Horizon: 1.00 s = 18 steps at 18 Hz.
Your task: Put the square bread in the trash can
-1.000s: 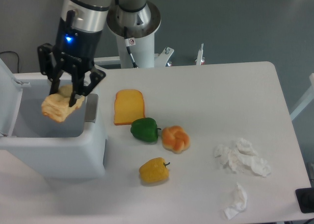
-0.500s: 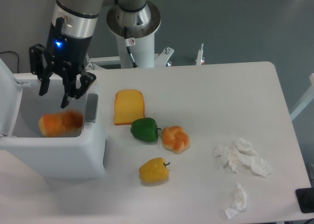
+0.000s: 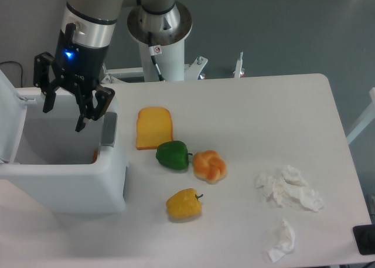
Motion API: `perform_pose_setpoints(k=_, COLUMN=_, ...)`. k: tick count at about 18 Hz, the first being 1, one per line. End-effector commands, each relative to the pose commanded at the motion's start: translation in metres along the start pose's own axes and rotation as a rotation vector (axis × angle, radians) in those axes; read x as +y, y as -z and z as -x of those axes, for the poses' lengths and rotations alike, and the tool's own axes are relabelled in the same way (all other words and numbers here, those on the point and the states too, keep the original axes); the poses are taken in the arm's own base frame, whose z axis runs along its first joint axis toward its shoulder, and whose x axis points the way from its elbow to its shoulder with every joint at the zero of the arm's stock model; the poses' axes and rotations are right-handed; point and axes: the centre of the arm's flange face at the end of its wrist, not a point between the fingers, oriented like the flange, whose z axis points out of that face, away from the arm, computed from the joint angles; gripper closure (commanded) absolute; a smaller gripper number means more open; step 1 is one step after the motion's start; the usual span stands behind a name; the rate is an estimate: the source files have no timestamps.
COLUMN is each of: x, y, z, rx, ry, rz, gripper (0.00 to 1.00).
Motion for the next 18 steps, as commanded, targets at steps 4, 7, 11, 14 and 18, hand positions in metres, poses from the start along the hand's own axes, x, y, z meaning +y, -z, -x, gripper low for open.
perform_pose_setpoints(k=4, x=0.006, y=0.020, z=0.029, rx=-0.052, ry=0.032, rz=-0.037, gripper=0.00)
perform_pose_setpoints(k=7, x=0.016, y=0.032, z=0.059, rx=-0.096, ry=0.019, rz=-0.051, gripper=0.00)
perform_pose_setpoints(k=11, x=0.033, y=0.047, z=0.100, rx=-0.141, ry=0.019, rz=-0.051, gripper=0.00)
perform_pose_setpoints(k=14, x=0.043, y=0.053, z=0.122, rx=-0.170, ry=-0.001, rz=-0.044, gripper=0.00)
perform_pose_setpoints(k=18, x=0.057, y=0.047, z=0.145, rx=-0.256, ry=-0.100, rz=0.073, gripper=0.00)
